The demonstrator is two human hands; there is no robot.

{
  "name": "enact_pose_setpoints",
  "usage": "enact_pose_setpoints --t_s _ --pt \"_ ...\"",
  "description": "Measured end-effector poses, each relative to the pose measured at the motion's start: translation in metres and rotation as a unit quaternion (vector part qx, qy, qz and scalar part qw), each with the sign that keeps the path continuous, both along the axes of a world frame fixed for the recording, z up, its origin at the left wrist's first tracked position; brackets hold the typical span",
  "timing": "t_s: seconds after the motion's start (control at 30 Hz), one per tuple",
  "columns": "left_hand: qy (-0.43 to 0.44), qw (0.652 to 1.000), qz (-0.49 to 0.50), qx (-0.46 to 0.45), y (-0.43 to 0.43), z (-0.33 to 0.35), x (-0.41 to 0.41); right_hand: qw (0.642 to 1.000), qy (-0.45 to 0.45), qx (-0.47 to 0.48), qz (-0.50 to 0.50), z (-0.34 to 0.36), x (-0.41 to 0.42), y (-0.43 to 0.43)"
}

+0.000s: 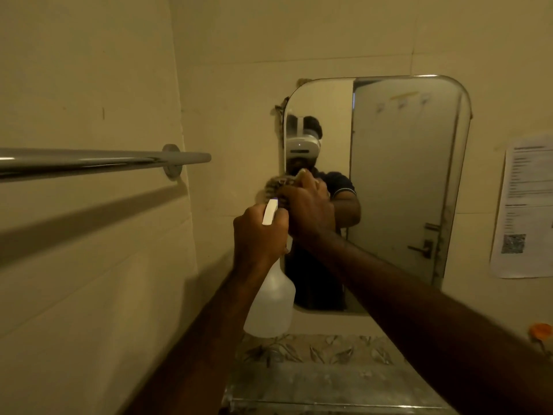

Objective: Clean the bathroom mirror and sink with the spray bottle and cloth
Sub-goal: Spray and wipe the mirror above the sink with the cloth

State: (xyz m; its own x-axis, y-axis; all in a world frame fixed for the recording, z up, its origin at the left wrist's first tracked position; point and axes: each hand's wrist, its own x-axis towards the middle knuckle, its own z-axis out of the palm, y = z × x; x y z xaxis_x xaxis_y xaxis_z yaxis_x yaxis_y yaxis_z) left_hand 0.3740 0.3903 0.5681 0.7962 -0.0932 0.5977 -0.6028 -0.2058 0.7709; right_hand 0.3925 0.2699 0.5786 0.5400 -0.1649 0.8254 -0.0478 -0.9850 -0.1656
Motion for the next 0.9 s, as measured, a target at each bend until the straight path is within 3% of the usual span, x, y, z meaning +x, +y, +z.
enact_pose_setpoints --t_s 0.23,0.4,0.67,0.9 --pt "-0.014 1.000 0.016 -0.022 -0.014 0.035 -0.011 0.971 -0.060 -0.228 -0.035 0.080 0.010 -0.035" --pt "-0.038 0.998 0.033 -0.027 -0.025 0.056 -0.018 0.948 -0.070 -0.303 -0.073 0.106 0.016 -0.052" --pt "-0.046 0.997 0.048 -0.037 -0.049 0.073 -0.029 0.939 -0.087 -0.319 -0.089 0.117 0.021 -0.063" --pt "-0.033 0.998 0.045 -0.032 -0.072 0.074 -0.034 0.952 -0.149 -0.242 -0.113 0.142 0.000 -0.092"
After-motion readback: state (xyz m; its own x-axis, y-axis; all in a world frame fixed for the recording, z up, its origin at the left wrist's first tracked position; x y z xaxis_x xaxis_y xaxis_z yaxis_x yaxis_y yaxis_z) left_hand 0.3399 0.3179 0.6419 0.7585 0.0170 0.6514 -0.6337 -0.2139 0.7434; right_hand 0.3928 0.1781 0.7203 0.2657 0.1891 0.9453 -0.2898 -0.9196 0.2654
